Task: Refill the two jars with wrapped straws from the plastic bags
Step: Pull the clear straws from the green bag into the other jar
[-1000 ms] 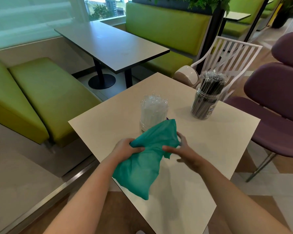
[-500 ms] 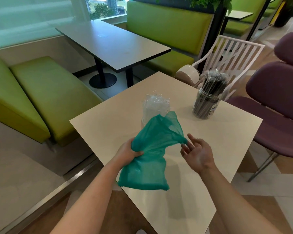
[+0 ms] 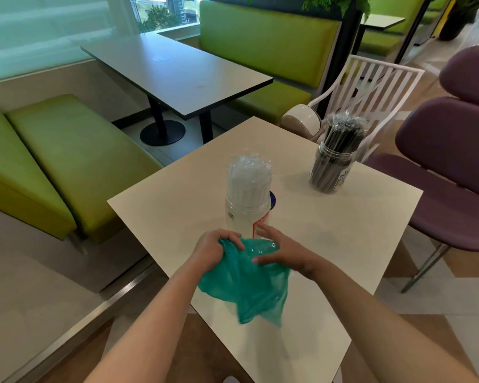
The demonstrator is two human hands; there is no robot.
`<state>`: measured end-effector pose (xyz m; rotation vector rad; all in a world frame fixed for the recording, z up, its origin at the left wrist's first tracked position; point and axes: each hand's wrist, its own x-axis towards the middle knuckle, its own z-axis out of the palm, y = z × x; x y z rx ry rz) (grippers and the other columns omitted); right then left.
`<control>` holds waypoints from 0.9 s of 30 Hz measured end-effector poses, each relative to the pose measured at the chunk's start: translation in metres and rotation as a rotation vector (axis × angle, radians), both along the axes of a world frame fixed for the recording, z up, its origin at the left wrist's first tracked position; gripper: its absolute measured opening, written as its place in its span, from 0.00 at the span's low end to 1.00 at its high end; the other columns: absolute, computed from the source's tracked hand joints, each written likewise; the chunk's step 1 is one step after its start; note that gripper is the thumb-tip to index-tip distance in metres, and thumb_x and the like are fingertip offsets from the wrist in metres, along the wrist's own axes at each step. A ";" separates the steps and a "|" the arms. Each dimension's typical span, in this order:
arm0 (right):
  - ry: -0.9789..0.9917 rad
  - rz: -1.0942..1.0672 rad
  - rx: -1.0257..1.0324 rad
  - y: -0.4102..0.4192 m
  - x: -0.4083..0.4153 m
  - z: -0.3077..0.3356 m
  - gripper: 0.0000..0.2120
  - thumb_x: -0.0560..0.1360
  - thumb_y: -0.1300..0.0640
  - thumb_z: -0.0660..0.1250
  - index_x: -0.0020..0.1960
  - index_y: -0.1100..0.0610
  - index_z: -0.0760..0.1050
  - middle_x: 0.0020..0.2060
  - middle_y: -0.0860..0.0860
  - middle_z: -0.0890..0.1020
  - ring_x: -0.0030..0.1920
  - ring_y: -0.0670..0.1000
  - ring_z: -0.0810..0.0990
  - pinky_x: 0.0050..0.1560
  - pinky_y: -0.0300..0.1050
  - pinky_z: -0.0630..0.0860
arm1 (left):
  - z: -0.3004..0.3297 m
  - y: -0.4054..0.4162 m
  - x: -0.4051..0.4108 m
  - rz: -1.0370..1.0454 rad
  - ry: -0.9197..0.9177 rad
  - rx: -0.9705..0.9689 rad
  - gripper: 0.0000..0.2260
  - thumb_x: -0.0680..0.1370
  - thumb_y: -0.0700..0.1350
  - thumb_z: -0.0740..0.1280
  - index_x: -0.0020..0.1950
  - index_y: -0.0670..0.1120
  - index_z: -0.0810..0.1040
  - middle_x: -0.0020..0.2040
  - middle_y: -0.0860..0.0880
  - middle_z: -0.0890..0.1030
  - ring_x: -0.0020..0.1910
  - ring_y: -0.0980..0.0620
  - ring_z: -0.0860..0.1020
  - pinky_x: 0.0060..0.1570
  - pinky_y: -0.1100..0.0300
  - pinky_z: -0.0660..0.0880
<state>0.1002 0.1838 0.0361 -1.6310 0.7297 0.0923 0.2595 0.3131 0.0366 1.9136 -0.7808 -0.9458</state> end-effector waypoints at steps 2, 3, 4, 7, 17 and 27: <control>0.031 0.064 0.013 0.003 0.004 -0.003 0.41 0.68 0.56 0.78 0.75 0.46 0.63 0.67 0.47 0.73 0.63 0.48 0.75 0.66 0.43 0.72 | 0.003 -0.003 -0.004 0.045 0.086 -0.050 0.27 0.71 0.22 0.53 0.38 0.48 0.84 0.54 0.45 0.82 0.52 0.44 0.81 0.51 0.51 0.80; 0.061 0.046 0.031 0.003 0.005 -0.005 0.34 0.68 0.55 0.78 0.71 0.47 0.69 0.65 0.49 0.77 0.60 0.49 0.78 0.63 0.45 0.75 | 0.005 -0.004 -0.004 0.071 0.123 -0.066 0.24 0.73 0.24 0.55 0.42 0.48 0.83 0.52 0.45 0.83 0.50 0.43 0.82 0.51 0.48 0.80; 0.079 0.016 0.038 0.003 0.005 -0.004 0.26 0.69 0.54 0.77 0.66 0.50 0.74 0.60 0.51 0.80 0.56 0.50 0.81 0.60 0.44 0.78 | 0.008 -0.005 -0.004 0.089 0.152 -0.079 0.22 0.74 0.26 0.57 0.46 0.48 0.82 0.51 0.45 0.83 0.50 0.43 0.82 0.53 0.46 0.80; 0.111 -0.182 -0.049 -0.002 0.003 -0.006 0.16 0.70 0.49 0.76 0.55 0.54 0.80 0.50 0.52 0.84 0.49 0.51 0.83 0.51 0.43 0.80 | 0.015 -0.003 -0.001 0.052 0.224 -0.020 0.18 0.77 0.31 0.59 0.54 0.51 0.80 0.53 0.47 0.82 0.51 0.46 0.81 0.57 0.47 0.78; 0.003 -0.359 -0.456 0.011 0.010 -0.003 0.06 0.75 0.61 0.66 0.43 0.54 0.70 0.37 0.48 0.77 0.38 0.49 0.75 0.36 0.40 0.69 | 0.012 -0.005 -0.012 -0.128 0.227 0.198 0.42 0.62 0.63 0.78 0.68 0.59 0.60 0.59 0.54 0.77 0.53 0.55 0.79 0.45 0.63 0.76; 0.022 -0.339 0.167 0.022 0.012 0.021 0.28 0.72 0.35 0.67 0.61 0.51 0.65 0.54 0.52 0.79 0.50 0.50 0.81 0.42 0.43 0.76 | -0.007 -0.009 -0.031 0.173 -0.317 0.062 0.10 0.71 0.38 0.70 0.47 0.49 0.72 0.41 0.53 0.78 0.41 0.50 0.78 0.36 0.60 0.71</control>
